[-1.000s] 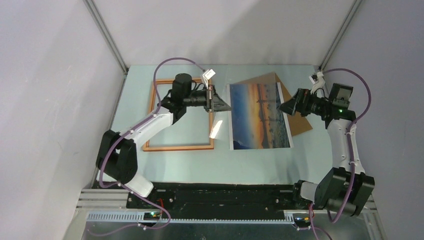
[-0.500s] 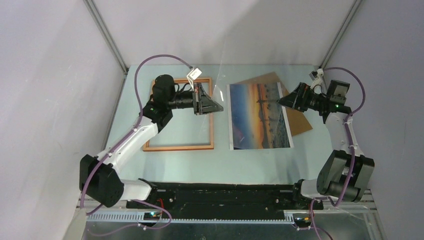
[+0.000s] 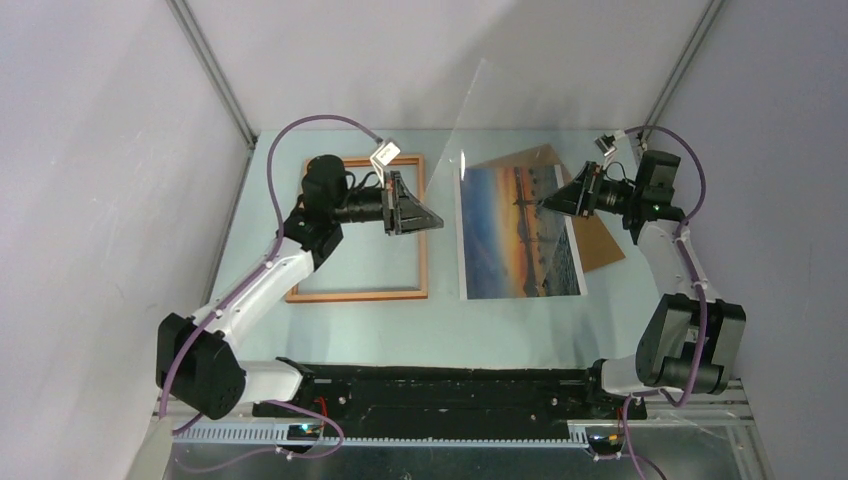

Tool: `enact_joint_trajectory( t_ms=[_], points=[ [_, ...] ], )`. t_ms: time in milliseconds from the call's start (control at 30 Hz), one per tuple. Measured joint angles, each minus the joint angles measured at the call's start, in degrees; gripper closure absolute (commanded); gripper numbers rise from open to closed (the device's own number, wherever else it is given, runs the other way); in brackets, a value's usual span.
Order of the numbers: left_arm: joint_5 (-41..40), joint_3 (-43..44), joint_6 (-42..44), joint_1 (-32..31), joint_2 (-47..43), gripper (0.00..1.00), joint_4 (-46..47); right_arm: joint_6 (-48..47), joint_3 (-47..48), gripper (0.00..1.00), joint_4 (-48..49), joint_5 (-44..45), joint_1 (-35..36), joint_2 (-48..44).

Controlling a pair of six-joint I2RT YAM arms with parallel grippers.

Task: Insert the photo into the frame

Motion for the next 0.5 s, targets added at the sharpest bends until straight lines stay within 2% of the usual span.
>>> enact_joint_trajectory(
  t_ms=[233,500],
  points=[
    [-1.38,-1.18,-0.15,0.42,0.00,1.00,2.67,1.53,0.00,0.17,1.03,-1.46,0.07,-3.21],
    [-7.63,-4.28,-1.64,1.68,0.98,1.00,3.87,5.33,-0.98,0.25,4.48,-4.81,-2.12,-8.39]
  ],
)
